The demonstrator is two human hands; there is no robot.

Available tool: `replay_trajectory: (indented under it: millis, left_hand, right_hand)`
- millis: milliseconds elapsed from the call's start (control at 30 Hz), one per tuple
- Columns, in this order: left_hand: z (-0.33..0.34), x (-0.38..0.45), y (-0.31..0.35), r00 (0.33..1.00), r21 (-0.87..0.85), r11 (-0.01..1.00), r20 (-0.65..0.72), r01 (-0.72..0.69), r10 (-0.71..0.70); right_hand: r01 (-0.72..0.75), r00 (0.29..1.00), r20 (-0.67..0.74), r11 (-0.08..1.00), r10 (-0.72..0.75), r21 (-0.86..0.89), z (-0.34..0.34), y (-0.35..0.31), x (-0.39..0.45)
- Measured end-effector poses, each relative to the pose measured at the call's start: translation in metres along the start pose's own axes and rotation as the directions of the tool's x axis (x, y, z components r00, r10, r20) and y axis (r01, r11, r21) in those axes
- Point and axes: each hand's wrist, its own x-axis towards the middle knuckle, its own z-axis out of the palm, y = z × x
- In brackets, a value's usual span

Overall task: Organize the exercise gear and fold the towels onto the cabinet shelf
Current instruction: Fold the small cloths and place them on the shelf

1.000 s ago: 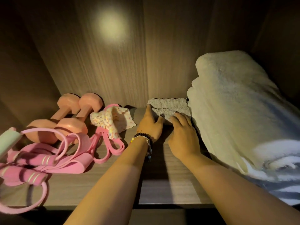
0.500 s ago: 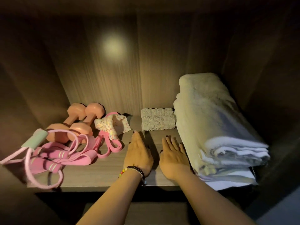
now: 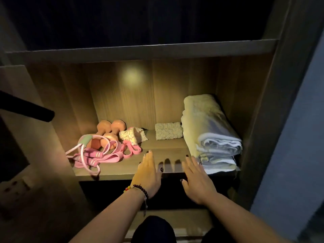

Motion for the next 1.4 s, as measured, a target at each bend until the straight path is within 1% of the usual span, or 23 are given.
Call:
replay_trajectory:
  millis: [67,133,300,467,600,700,800,867,967,1033,1167,1233,1300,1400]
  left_hand:
    - [-0.012,-0.014,0.006,0.999,0.042,0.998,-0.013,-0.048,0.049]
    - [-0.023,-0.027,0.014,0.996,0.030,0.998,-0.062,-0.063,0.065]
    - [-0.035,-0.054,0.036,0.974,0.009,0.993,-0.192,-0.119,0.118]
    - [-0.034,-0.065,0.059,0.970,-0.014,0.981,-0.149,-0.194,0.189]
    - [-0.030,-0.058,0.085,0.958,-0.046,0.961,-0.113,-0.271,0.265]
    - [-0.028,-0.044,0.113,0.931,-0.042,0.933,-0.096,-0.358,0.353]
    - [-0.022,-0.032,0.148,0.889,-0.046,0.890,-0.092,-0.454,0.448]
    - [-0.012,-0.026,0.170,0.853,-0.043,0.853,-0.074,-0.520,0.516]
    - [0.013,-0.015,0.197,0.782,-0.020,0.781,-0.016,-0.624,0.624]
    - [0.030,-0.006,0.210,0.718,-0.003,0.719,0.028,-0.695,0.695]
    - [0.059,0.022,0.236,0.604,0.027,0.606,0.126,-0.795,0.787]
    - [0.071,0.039,0.254,0.541,0.065,0.537,0.148,-0.841,0.828]
    - [0.083,0.055,0.275,0.461,0.110,0.449,0.156,-0.887,0.874]
    - [0.097,0.076,0.309,0.366,0.097,0.353,0.173,-0.930,0.915]
  right_hand:
    - [0.021,0.999,-0.026,1.000,-0.021,-0.020,-0.013,0.000,-0.017]
    - [0.022,0.998,-0.059,0.999,-0.024,-0.023,-0.030,0.002,-0.032]
    - [-0.067,0.984,-0.161,0.997,0.071,0.032,-0.071,0.006,-0.060]
    - [-0.054,0.974,-0.216,0.998,0.063,0.044,-0.093,0.015,-0.081]
    - [-0.075,0.971,-0.227,0.997,0.080,0.029,-0.107,0.042,-0.098]
    - [-0.119,0.961,-0.246,0.992,0.123,0.031,-0.119,0.068,-0.109]
    - [-0.165,0.949,-0.266,0.985,0.172,0.049,-0.131,0.089,-0.118]
    - [-0.201,0.939,-0.275,0.979,0.205,0.045,-0.136,0.104,-0.125]
    - [-0.262,0.926,-0.261,0.962,0.273,0.075,-0.131,0.133,-0.137]
    - [-0.296,0.919,-0.241,0.949,0.314,0.108,-0.123,0.151,-0.143]
    - [-0.370,0.904,-0.195,0.925,0.380,0.084,-0.115,0.186,-0.147]
    - [-0.419,0.893,-0.160,0.907,0.421,0.045,-0.119,0.208,-0.145]
    - [-0.460,0.877,-0.149,0.888,0.457,0.015,-0.124,0.234,-0.142]
    - [-0.522,0.848,-0.115,0.853,0.517,-0.010,-0.137,0.269,-0.139]
